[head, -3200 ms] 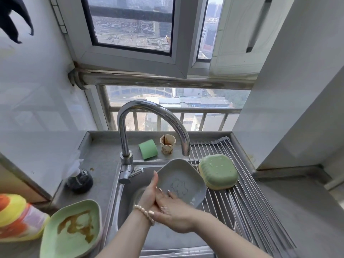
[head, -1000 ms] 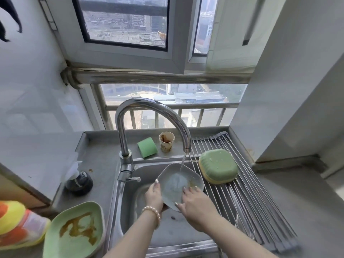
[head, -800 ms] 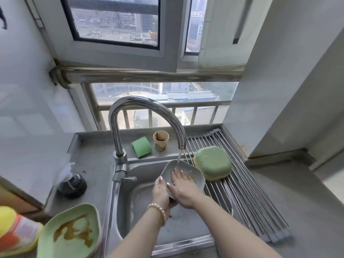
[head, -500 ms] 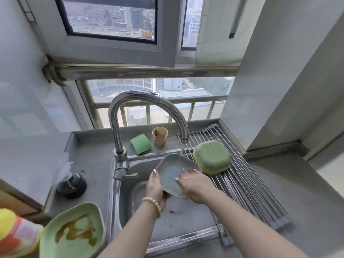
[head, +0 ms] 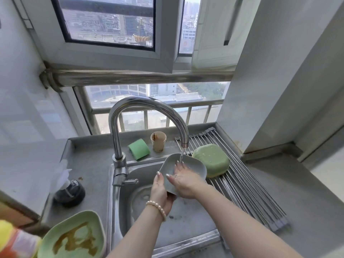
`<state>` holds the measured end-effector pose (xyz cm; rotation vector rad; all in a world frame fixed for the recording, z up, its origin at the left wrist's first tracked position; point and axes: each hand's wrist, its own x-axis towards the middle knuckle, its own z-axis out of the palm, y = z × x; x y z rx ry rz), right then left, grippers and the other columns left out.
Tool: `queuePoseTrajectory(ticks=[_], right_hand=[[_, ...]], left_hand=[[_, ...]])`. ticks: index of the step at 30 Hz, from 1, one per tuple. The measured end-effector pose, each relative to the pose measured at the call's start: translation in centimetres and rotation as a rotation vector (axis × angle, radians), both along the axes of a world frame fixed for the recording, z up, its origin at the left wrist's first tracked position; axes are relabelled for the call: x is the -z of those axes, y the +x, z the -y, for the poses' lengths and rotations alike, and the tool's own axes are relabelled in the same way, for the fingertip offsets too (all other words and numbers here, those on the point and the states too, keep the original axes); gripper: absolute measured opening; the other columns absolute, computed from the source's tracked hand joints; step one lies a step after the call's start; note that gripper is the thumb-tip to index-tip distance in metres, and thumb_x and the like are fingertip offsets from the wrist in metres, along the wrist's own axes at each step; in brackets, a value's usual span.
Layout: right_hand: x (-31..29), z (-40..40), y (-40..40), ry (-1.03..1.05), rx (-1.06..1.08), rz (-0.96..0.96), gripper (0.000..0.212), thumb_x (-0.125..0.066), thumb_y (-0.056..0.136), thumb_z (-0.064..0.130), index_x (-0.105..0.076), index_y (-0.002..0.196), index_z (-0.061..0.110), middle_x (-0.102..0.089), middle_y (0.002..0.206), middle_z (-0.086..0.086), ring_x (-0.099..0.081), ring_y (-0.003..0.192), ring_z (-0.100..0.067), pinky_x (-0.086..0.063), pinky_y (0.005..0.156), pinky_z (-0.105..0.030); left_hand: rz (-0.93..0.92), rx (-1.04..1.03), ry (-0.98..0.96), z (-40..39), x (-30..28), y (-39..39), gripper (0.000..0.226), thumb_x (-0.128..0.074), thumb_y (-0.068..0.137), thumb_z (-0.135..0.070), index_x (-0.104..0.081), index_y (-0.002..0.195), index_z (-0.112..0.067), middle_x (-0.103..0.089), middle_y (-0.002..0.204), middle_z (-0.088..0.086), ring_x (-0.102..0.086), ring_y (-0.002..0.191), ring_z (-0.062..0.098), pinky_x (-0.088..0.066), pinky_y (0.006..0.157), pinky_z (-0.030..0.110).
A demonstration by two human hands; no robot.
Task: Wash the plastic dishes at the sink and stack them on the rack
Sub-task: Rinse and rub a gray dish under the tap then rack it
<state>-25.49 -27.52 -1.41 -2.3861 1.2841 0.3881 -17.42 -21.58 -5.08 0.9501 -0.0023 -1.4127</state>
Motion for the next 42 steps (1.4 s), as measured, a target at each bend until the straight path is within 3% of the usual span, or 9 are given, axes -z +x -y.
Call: queuePoseTrajectory(ticks=[4, 8, 13, 19, 28, 34, 37, 39, 42], right_hand=[[0.6, -1.4, 3.0, 0.124, 0.029, 0.194, 0.069, -0.009, 0.101, 0.052, 0.004, 0.152, 0.008, 0.009, 0.160, -0.010, 0.009, 0.147, -0.017, 0.009, 0.118, -0.033], [-0.3, -3.5, 0.7, 0.262, -0.173, 0.289, 0.055, -0.013, 0.104, 0.041, -0.002, 0.153, 0.020, -0.008, 0.160, 0.001, -0.003, 0.147, -0.011, 0.000, 0.120, -0.032], [0.0, -2.5, -4.4, -0.078, -0.414, 0.027, 0.059, -0.020, 0.101, 0.047, -0.026, 0.150, 0.015, -0.019, 0.159, -0.005, -0.012, 0.147, -0.021, -0.001, 0.117, -0.031], [1.0, -1.7, -3.7, -0.296, -0.217, -0.198, 0.088, -0.048, 0.092, 0.054, -0.010, 0.150, -0.001, -0.014, 0.157, -0.019, -0.010, 0.145, -0.032, -0.002, 0.120, -0.041], [3.7, -3.3, -4.7, -0.261, -0.298, 0.270, 0.051, -0.050, 0.088, 0.022, -0.049, 0.137, 0.006, -0.042, 0.147, -0.012, -0.036, 0.138, -0.027, -0.005, 0.117, -0.031], [2.0, 0.9, -6.0, -0.222, -0.243, 0.142, 0.054, -0.063, 0.087, 0.041, -0.054, 0.134, 0.017, -0.044, 0.147, -0.005, -0.022, 0.145, -0.021, -0.007, 0.119, -0.034], [0.5, 1.5, -5.4, 0.023, 0.033, 0.555, 0.026, -0.087, 0.064, 0.023, -0.077, 0.086, 0.014, -0.072, 0.104, -0.003, -0.062, 0.103, -0.014, -0.043, 0.099, -0.028], [-0.3, 1.4, -5.1, 0.219, 0.172, 0.736, 0.024, -0.089, 0.057, 0.005, -0.070, 0.061, 0.019, -0.064, 0.062, 0.016, -0.056, 0.064, -0.002, -0.048, 0.068, -0.020], [-0.2, 1.5, -4.9, 0.481, 0.330, 0.929, 0.033, -0.086, 0.054, -0.010, -0.066, 0.067, 0.013, -0.063, 0.059, 0.011, -0.056, 0.061, -0.007, -0.048, 0.063, -0.023]], left_hand=[[-0.179, -0.065, -0.050, -0.1, -1.2, -0.7, 0.058, -0.023, 0.101, -0.047, -0.027, 0.150, -0.017, -0.034, 0.153, -0.001, -0.029, 0.142, 0.020, -0.020, 0.116, 0.038], [-0.032, -0.056, 0.111, 0.5, 0.4, 1.2, 0.057, -0.038, 0.099, -0.050, -0.039, 0.142, -0.013, -0.062, 0.109, 0.010, -0.063, 0.096, 0.026, -0.049, 0.092, 0.044], [0.186, -0.095, 0.112, 1.1, -0.5, 1.7, 0.034, -0.031, 0.102, -0.040, -0.049, 0.115, -0.014, -0.064, 0.108, 0.018, -0.064, 0.098, 0.037, -0.050, 0.090, 0.055], [0.381, -0.061, 0.180, 0.6, -1.1, 1.3, 0.032, -0.034, 0.101, -0.044, -0.054, 0.108, -0.019, -0.067, 0.102, 0.010, -0.066, 0.093, 0.032, -0.056, 0.080, 0.051], [0.689, -0.069, 0.264, 0.7, 0.4, 3.9, 0.038, -0.039, 0.100, -0.043, -0.054, 0.124, -0.019, -0.060, 0.119, 0.007, -0.056, 0.111, 0.026, -0.040, 0.106, 0.046], [0.364, 0.041, 0.417, 0.8, -0.2, 4.0, 0.038, -0.038, 0.099, -0.041, -0.059, 0.106, -0.009, -0.066, 0.103, 0.015, -0.064, 0.092, 0.033, -0.058, 0.072, 0.051], [0.173, -0.013, 0.369, 0.5, -2.0, 3.0, 0.022, -0.039, 0.097, -0.012, -0.057, 0.103, -0.001, -0.062, 0.095, 0.016, -0.060, 0.081, 0.030, -0.057, 0.055, 0.037], [0.128, -0.058, 0.298, 0.9, -2.2, 2.7, 0.016, -0.048, 0.087, -0.013, -0.055, 0.096, -0.003, -0.060, 0.090, 0.015, -0.057, 0.075, 0.027, -0.050, 0.059, 0.035], [0.228, -0.156, 0.212, 1.5, -2.5, 2.0, 0.036, -0.068, 0.077, -0.032, -0.053, 0.103, -0.011, -0.062, 0.082, 0.009, -0.058, 0.066, 0.022, -0.047, 0.056, 0.030]])
